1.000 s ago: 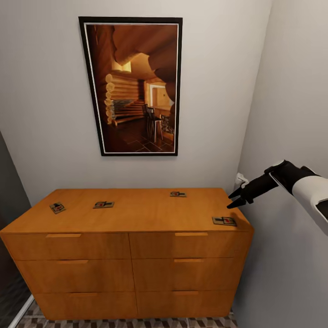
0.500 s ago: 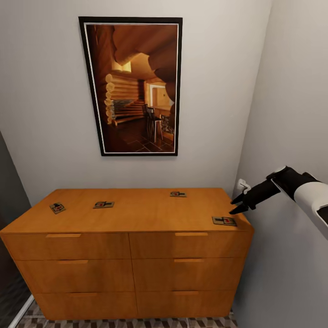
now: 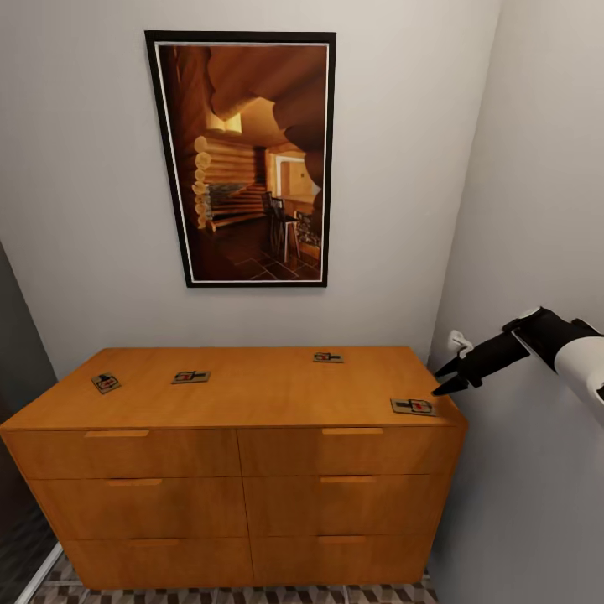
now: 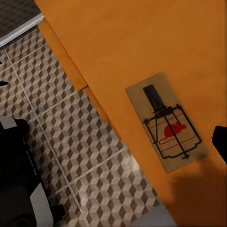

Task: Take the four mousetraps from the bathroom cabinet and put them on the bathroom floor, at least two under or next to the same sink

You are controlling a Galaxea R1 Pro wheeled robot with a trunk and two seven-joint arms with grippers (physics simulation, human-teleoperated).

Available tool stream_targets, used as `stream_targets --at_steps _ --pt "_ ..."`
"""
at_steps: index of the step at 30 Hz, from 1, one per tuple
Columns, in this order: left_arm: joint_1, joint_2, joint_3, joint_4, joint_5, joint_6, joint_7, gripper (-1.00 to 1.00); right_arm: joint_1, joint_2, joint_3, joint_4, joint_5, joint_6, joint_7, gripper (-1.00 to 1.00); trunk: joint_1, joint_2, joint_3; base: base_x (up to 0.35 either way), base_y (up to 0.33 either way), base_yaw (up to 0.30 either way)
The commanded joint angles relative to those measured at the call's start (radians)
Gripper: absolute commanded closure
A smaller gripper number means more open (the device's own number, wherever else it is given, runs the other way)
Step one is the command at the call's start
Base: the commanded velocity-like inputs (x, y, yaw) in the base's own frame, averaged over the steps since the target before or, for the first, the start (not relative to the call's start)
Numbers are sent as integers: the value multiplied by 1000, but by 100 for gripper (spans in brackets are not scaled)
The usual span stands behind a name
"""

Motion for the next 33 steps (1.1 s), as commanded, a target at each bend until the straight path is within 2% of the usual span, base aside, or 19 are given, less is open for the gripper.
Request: stream_targets --at_steps 1,6,14,33 --pt "-2 0 -4 4 2 -6 -2 -100 -1 -5 -9 -2 11 11 4 -100 0 -1 -1 0 0 0" --pt "-2 0 -4 4 2 -6 -2 -100 -1 -11 -9 -4 11 11 -3 -100 0 -1 -1 0 0 0" --pt "-2 0 -4 4 2 -6 -2 -100 -1 -12 -8 -4 11 11 -84 -100 0 -1 -1 0 0 0" --pt "-2 0 -4 4 2 -6 -2 -100 -1 -6 -7 -2 8 11 -99 -100 0 -1 -1 0 0 0"
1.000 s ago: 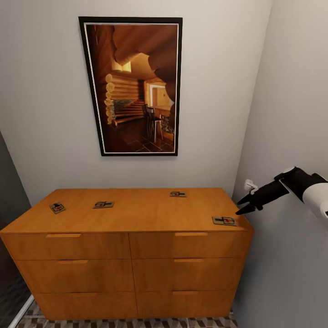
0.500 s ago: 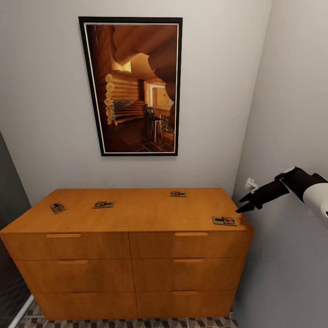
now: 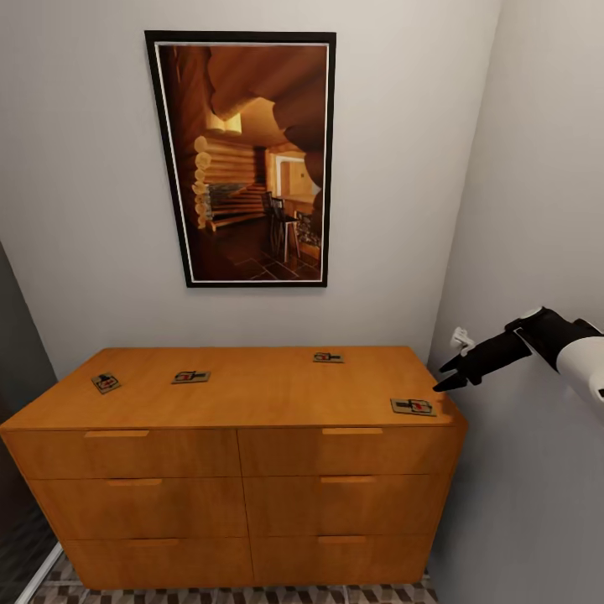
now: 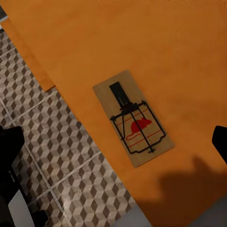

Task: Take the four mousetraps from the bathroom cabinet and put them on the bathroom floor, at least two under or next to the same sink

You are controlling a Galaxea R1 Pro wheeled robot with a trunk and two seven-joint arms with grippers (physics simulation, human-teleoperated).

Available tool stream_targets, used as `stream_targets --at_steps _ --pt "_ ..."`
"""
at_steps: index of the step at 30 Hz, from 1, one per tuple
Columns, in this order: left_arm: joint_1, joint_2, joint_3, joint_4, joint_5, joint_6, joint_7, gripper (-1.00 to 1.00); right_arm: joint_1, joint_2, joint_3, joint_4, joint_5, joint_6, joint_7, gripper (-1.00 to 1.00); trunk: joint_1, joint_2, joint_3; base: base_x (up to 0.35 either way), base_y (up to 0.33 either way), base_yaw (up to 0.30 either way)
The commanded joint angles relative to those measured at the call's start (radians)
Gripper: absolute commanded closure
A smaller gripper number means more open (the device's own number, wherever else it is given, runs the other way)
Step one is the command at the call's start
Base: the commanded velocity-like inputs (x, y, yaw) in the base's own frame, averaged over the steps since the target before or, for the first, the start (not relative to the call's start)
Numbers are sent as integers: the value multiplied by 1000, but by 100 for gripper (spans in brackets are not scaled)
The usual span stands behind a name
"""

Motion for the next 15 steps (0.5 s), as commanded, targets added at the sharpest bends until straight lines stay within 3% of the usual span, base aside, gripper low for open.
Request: stream_targets --at_steps 1,10,15 --pt "-2 0 -4 4 2 -6 -2 -100 0 0 -8 -2 10 11 4 -100 0 -1 -1 0 0 0" --pt "-2 0 -4 4 2 -6 -2 -100 1 0 -9 -1 8 11 4 -100 0 -1 -1 6 0 0" --pt "-2 0 -4 4 2 -6 -2 -100 0 -2 -9 -1 8 11 5 -100 0 -1 -1 120 0 0"
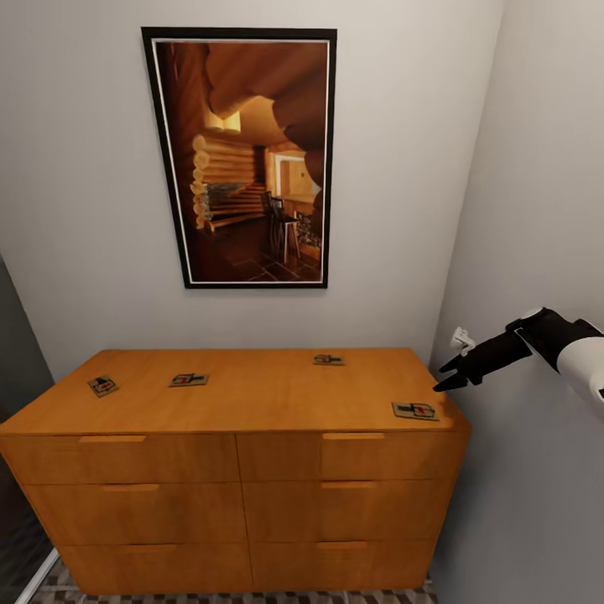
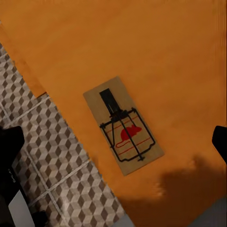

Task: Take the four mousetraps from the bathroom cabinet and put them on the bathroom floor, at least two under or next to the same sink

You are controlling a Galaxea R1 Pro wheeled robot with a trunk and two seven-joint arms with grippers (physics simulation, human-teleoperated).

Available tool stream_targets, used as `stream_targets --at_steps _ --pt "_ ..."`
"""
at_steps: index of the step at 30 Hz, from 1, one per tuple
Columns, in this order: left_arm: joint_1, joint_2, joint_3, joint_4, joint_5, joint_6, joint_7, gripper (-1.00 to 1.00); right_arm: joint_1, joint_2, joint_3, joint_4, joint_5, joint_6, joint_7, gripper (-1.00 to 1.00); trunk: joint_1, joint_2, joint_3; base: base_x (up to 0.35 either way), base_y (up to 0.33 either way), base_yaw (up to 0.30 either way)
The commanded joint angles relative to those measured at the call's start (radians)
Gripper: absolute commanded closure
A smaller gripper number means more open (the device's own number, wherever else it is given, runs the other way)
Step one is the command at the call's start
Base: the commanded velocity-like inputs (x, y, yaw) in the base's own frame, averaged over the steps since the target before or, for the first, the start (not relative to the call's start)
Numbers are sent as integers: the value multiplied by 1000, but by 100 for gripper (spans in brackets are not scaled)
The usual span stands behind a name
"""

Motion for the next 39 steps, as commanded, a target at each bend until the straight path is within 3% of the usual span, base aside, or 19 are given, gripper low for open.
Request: stream_targets --at_steps 1,23,39 --pt "-2 0 -4 4 2 -6 -2 -100 0 -1 -9 -2 10 11 4 -100 0 -1 -1 156 0 0" --pt "-2 0 -4 4 2 -6 -2 -100 0 -3 -9 -1 10 12 5 -100 0 -1 -2 23 0 0" --pt "-2 0 -4 6 2 -6 -2 -100 0 -5 -9 -1 10 12 8 -100 0 -1 -19 0 0 0"
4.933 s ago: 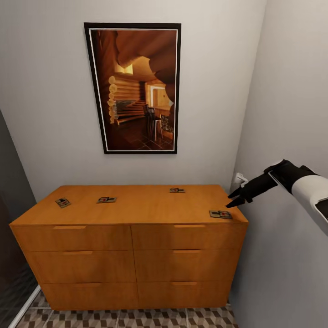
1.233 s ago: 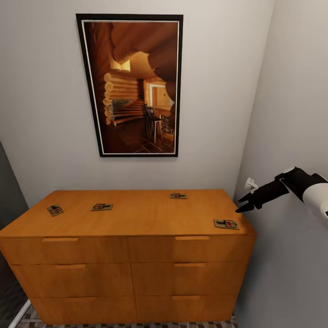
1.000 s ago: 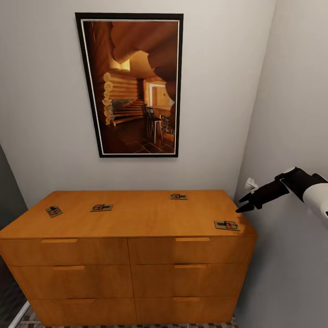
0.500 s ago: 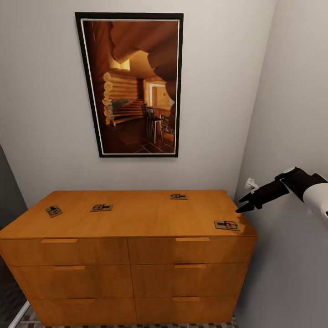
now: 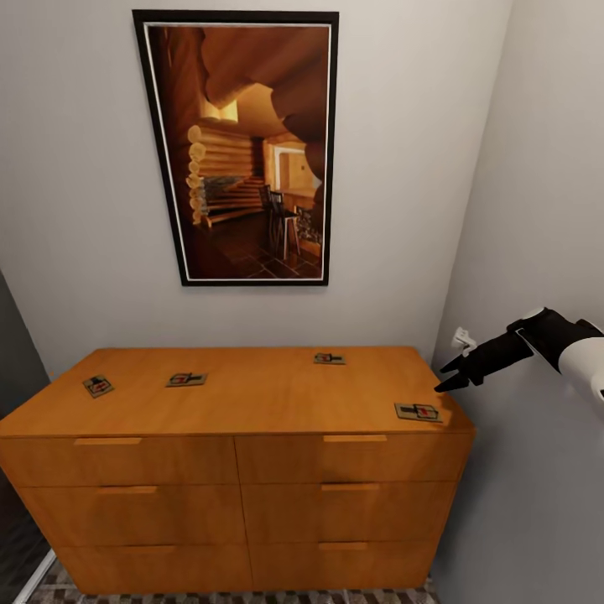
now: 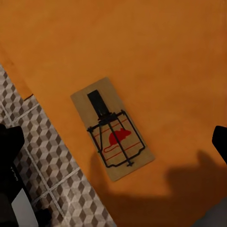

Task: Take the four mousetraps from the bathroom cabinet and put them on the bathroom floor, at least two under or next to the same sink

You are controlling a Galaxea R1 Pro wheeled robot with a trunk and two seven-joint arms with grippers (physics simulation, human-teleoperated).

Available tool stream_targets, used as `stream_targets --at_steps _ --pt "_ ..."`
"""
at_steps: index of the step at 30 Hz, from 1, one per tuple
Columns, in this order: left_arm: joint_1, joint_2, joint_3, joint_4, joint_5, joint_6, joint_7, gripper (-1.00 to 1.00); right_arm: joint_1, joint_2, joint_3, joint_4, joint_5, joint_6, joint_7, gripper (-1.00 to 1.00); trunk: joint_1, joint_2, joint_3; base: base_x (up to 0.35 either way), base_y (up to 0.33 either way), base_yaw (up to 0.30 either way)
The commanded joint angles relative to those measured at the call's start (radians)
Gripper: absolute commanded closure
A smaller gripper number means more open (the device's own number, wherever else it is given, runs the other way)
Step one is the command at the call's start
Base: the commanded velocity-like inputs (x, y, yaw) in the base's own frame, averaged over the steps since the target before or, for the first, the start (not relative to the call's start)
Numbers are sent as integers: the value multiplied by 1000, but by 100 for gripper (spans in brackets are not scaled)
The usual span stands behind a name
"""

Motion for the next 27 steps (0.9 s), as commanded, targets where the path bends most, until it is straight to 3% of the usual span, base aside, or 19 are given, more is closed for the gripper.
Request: stream_targets --at_steps 1,27 --pt "-2 0 -4 4 2 -6 -2 -100 0 -1 -9 -2 10 11 4 -100 0 -1 -2 0 0 0" --pt "-2 0 -4 4 2 -6 -2 -100 0 -2 -9 -2 11 11 5 -100 0 -1 -34 0 0 0"
